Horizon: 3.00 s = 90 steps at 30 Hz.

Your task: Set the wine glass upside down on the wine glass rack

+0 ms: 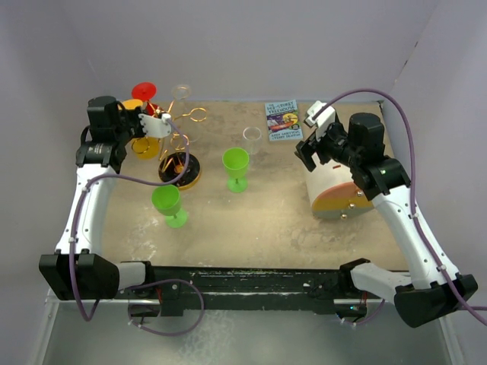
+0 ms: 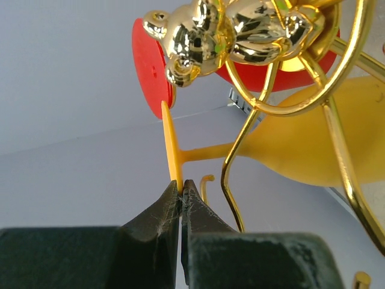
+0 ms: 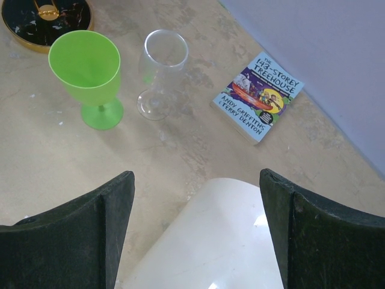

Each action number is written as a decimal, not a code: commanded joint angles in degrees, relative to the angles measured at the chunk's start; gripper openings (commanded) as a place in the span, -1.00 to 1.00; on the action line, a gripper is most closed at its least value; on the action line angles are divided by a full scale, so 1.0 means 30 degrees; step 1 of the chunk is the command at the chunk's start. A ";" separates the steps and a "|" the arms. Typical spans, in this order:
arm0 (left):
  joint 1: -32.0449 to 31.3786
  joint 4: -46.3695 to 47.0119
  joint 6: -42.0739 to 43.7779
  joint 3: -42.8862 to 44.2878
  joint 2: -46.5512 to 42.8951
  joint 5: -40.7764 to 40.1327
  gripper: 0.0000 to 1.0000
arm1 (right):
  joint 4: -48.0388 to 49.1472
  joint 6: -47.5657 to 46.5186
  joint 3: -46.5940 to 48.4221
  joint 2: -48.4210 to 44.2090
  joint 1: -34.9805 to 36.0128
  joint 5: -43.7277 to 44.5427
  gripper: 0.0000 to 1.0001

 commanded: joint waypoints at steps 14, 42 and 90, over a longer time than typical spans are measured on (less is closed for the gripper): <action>-0.0092 -0.1523 -0.0232 0.1417 -0.1242 0.1352 -0.88 | 0.0691 -0.0106 -0.0095 -0.0016 -0.0155 -0.0528 0.73; -0.0096 -0.2729 -0.0606 0.1048 -0.2298 0.0348 -0.82 | 0.0605 -0.0072 -0.0095 0.0087 -0.0302 -0.0873 0.73; 0.0588 -0.7092 -1.8178 0.0624 -0.7499 0.9549 0.66 | 0.1074 0.0885 0.0730 0.1268 0.0352 -0.1659 0.92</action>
